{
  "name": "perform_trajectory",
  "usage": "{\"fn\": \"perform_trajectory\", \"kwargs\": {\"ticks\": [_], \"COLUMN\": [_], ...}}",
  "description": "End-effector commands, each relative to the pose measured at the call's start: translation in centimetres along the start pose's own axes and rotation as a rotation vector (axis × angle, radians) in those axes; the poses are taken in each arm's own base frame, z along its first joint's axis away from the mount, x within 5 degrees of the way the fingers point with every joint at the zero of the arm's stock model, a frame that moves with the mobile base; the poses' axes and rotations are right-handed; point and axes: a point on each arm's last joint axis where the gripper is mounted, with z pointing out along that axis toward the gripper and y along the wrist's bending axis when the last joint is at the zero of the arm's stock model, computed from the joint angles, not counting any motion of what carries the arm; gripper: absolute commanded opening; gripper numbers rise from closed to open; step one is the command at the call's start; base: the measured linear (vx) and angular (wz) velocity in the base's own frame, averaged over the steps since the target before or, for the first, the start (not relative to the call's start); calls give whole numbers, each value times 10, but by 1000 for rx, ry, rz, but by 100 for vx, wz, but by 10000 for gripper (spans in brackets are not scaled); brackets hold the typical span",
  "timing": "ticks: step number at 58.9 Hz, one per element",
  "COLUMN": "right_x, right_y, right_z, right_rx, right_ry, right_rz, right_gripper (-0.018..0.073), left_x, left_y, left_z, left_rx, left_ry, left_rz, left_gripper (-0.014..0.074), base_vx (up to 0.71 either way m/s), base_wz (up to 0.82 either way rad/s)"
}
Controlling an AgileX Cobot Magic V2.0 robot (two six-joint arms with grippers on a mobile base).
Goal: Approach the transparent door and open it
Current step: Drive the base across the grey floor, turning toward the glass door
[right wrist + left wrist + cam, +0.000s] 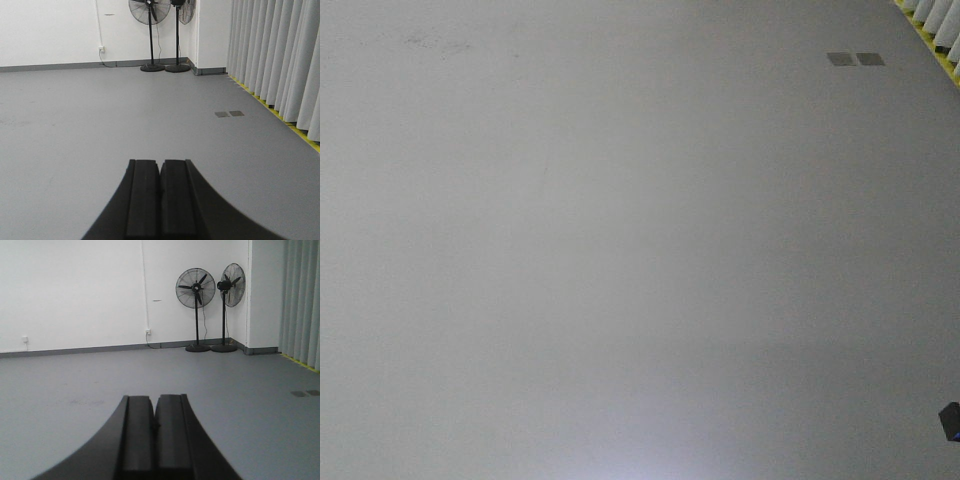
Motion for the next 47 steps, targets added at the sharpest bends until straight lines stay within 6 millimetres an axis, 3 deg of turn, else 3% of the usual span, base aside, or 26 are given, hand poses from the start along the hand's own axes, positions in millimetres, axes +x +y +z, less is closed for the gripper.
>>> {"fn": "perform_trajectory", "kwargs": {"ticks": [1, 47], "right_x": [-7, -6], "right_y": [0, 0], "right_z": [-1, -1], "right_rx": [4, 4], "right_ry": [-94, -90], "right_rz": [-9, -9], "right_gripper": [-6, -6], "left_x": [-2, -2], "left_y": [0, 0], "left_z": [-1, -1], "left_rx": [-5, -5], "left_ry": [-75, -75], "left_rz": [-10, -10], "left_gripper": [-6, -6], "base_vx": [0, 0], "base_wz": [0, 0]}}
